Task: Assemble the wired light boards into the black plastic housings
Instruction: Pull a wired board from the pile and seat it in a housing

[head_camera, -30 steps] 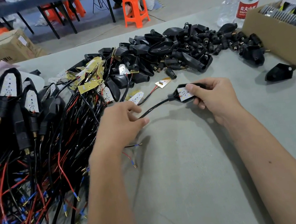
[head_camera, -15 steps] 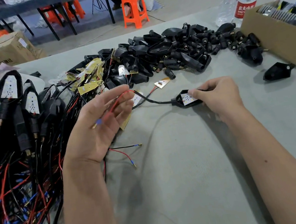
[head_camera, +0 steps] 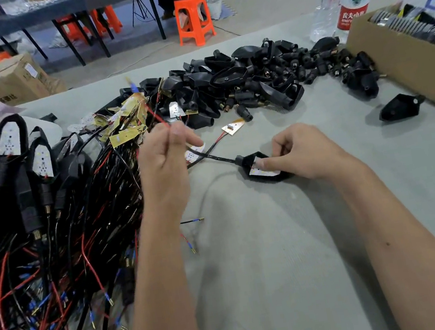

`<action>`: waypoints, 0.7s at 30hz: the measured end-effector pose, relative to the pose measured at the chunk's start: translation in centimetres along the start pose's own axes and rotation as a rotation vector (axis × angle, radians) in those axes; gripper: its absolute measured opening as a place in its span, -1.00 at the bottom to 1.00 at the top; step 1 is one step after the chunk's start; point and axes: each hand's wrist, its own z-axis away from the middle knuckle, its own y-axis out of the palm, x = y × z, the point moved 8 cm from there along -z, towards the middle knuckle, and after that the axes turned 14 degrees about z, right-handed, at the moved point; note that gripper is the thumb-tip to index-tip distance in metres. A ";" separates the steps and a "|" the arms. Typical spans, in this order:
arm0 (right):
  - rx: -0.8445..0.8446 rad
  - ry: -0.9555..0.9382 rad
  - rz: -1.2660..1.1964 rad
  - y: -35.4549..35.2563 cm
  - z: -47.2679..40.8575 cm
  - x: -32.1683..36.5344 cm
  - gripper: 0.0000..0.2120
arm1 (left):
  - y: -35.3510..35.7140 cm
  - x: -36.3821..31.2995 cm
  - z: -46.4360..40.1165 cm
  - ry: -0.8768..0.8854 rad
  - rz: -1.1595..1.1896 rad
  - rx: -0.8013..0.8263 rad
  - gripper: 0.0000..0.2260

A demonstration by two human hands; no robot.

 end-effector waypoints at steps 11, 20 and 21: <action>0.376 -0.015 0.127 0.2 0.7 1.5 -0.31 | 5.1 1.4 -0.1 0.000 -0.054 0.003 -0.51; -0.067 -0.168 0.339 -0.7 -9.1 3.1 -0.69 | 4.2 2.1 -0.2 -0.065 -0.074 -0.007 -0.79; -0.047 -0.176 0.406 0.0 -9.2 3.1 -0.68 | 4.0 2.0 -0.3 -0.059 -0.096 -0.029 -0.80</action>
